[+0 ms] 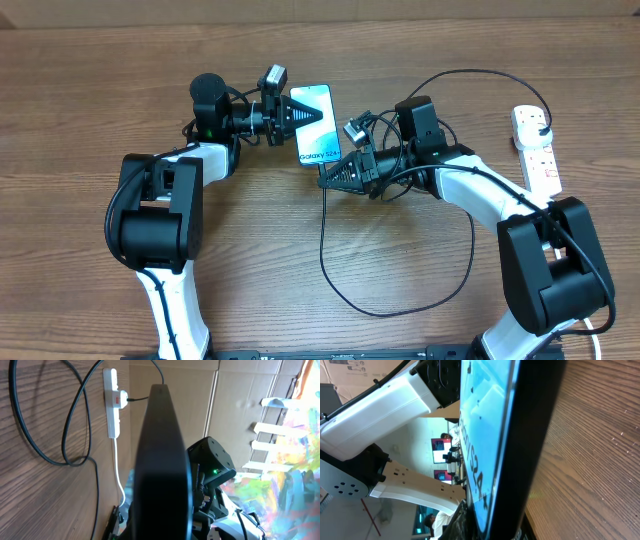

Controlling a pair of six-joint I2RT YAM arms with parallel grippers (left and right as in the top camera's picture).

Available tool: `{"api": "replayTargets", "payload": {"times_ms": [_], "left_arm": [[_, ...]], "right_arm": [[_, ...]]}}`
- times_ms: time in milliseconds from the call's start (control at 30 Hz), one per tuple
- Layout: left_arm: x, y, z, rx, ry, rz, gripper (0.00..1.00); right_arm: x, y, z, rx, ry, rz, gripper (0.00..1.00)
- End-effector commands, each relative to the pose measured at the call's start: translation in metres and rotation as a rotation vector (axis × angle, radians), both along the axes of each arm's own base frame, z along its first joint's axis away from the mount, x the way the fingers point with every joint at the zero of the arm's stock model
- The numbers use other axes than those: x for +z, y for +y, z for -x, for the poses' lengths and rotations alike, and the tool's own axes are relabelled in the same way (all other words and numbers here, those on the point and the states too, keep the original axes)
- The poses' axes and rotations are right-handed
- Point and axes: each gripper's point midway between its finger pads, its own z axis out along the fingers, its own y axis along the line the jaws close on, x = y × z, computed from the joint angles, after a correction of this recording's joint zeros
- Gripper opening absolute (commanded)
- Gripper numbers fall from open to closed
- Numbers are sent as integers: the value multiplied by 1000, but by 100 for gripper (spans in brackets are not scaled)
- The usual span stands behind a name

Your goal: Plug charger to phone and switch on socket

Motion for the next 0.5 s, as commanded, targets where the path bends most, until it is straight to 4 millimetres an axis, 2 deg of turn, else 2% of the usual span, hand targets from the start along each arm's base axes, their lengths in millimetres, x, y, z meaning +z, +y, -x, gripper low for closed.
{"api": "replayTargets", "payload": {"times_ms": [0, 33, 67, 100, 167, 233, 333, 467], "left_arm": [[4, -9, 24, -150, -45, 5, 5], [4, -9, 23, -143, -46, 5, 4], [4, -8, 21, -131, -46, 5, 5], [4, -6, 17, -112, -46, 5, 4], [4, -1, 8, -63, -56, 4, 5], [4, 8, -3, -6, -73, 2, 5], [4, 22, -15, 59, -102, -1, 4], [3, 29, -21, 90, -128, -6, 4]], "right_arm": [[-7, -3, -11, -43, -14, 32, 23], [-6, -3, -10, -40, -12, 29, 47], [-4, -3, -8, -29, -9, 17, 59], [-1, -4, -6, -16, -6, -1, 65], [7, -8, -3, 12, -4, -48, 88], [16, -17, -3, 20, -23, -88, 100], [26, -34, -11, -35, -76, -76, 100], [30, -57, -26, -176, -146, 58, 100]]}}
